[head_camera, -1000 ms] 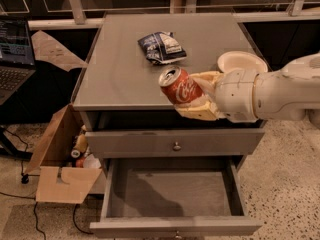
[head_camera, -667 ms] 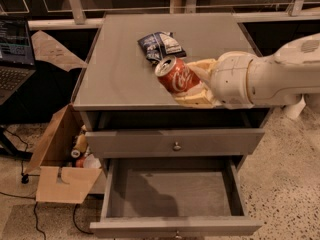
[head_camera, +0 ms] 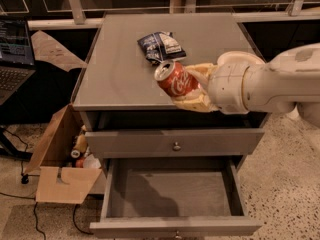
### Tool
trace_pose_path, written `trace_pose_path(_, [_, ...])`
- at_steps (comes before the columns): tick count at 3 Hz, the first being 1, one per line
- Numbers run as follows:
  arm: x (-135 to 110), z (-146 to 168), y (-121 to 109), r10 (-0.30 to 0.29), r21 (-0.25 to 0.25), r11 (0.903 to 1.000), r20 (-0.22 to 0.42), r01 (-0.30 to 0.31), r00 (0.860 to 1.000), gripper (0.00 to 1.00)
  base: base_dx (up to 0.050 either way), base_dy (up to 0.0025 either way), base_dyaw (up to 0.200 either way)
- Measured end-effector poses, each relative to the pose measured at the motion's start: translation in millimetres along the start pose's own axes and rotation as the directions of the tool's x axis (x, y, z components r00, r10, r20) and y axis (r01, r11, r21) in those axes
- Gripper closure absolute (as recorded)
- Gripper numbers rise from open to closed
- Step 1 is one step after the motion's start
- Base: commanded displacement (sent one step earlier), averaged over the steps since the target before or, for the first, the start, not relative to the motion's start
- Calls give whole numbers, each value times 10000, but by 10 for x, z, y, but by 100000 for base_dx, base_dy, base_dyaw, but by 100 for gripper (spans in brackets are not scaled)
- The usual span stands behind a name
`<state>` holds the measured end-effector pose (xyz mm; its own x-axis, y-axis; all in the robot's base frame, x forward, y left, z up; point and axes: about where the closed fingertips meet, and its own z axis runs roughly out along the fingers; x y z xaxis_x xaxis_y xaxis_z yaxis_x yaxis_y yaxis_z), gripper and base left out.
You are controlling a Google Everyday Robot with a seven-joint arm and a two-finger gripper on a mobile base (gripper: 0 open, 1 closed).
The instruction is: Pick coke can from middle drawer and place on counter
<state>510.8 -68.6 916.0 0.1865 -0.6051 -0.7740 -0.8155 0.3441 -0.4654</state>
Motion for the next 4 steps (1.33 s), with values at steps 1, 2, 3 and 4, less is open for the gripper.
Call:
trace_pose_path(1, [160, 4, -92, 355, 498, 9981, 370, -373, 9987, 100, 0, 0, 0])
trace_pose_path(2, [218, 12, -342, 842, 975, 9908, 938, -934, 9920, 100, 0, 0, 0])
trace_pose_path(3, [271, -8, -624, 1285, 1510, 9772, 1396, -1494, 9818, 100, 0, 0, 0])
trace_pose_path(4, [369, 34, -842, 1931, 1911, 9556, 1693, -2244, 9665, 100, 0, 0, 0])
